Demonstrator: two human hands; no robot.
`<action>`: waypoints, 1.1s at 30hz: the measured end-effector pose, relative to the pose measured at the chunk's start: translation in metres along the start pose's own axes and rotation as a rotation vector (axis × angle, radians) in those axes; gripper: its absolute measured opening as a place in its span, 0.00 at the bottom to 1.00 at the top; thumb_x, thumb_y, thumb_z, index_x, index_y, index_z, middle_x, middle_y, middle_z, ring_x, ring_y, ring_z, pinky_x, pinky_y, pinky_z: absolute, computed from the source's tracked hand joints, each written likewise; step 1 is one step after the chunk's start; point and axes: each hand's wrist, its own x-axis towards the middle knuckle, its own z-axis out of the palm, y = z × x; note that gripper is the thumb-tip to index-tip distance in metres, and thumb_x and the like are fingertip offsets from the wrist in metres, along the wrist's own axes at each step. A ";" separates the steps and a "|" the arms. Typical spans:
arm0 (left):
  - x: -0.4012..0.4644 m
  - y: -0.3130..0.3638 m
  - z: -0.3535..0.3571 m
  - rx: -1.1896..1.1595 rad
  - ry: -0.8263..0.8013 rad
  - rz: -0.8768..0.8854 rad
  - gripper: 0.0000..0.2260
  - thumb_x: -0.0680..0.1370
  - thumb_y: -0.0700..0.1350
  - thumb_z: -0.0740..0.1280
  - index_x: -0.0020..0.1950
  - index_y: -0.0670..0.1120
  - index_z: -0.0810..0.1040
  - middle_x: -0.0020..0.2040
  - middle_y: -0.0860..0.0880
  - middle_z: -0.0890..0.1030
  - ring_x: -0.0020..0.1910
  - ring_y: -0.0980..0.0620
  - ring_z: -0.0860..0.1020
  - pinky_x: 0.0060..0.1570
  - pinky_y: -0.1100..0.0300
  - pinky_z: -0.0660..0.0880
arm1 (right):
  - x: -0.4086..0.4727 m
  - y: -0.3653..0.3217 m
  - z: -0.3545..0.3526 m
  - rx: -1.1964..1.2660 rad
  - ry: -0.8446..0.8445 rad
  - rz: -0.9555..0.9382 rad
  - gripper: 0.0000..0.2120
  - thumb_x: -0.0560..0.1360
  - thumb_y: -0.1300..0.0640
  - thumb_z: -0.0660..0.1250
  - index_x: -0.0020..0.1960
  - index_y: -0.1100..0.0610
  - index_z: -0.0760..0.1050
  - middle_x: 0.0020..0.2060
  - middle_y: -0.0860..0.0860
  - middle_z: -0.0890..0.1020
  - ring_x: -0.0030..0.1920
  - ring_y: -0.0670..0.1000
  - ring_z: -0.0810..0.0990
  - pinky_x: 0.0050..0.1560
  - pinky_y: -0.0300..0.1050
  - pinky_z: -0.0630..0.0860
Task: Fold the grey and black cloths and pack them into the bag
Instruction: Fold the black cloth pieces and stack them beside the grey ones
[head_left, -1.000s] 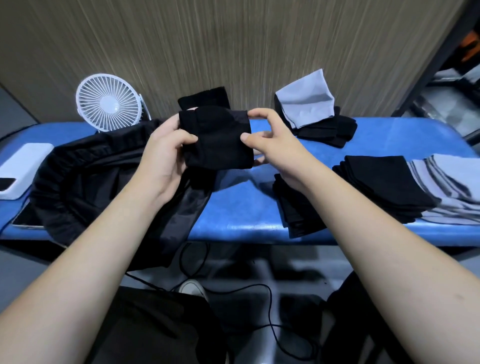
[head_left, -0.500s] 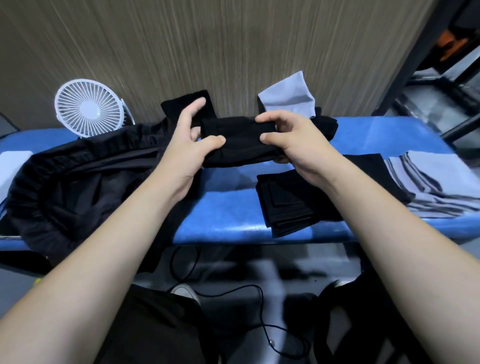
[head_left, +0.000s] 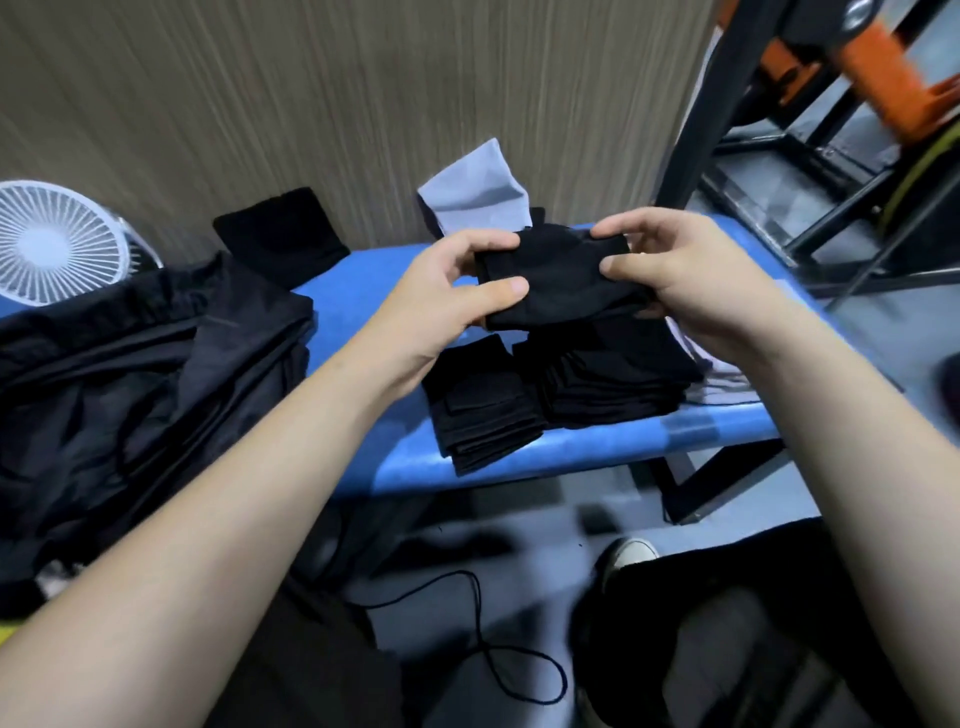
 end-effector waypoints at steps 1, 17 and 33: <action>0.002 -0.001 0.006 0.011 -0.008 -0.001 0.16 0.77 0.37 0.72 0.63 0.47 0.79 0.62 0.44 0.81 0.54 0.54 0.81 0.46 0.64 0.77 | -0.003 0.002 -0.007 -0.041 0.012 -0.002 0.11 0.76 0.63 0.69 0.55 0.50 0.81 0.44 0.53 0.74 0.41 0.49 0.74 0.30 0.38 0.72; 0.012 -0.012 0.048 0.234 -0.139 -0.087 0.19 0.74 0.46 0.76 0.64 0.52 0.79 0.63 0.53 0.79 0.36 0.54 0.79 0.45 0.55 0.78 | -0.013 0.017 -0.036 -0.786 0.000 -0.007 0.16 0.75 0.60 0.72 0.62 0.53 0.78 0.50 0.48 0.76 0.47 0.48 0.73 0.46 0.37 0.64; 0.012 -0.025 0.038 0.635 -0.097 0.078 0.13 0.76 0.55 0.73 0.59 0.56 0.77 0.52 0.54 0.68 0.37 0.62 0.70 0.49 0.63 0.71 | -0.012 0.021 -0.027 -0.934 -0.035 -0.128 0.10 0.76 0.53 0.70 0.57 0.51 0.75 0.50 0.50 0.72 0.48 0.54 0.75 0.51 0.49 0.73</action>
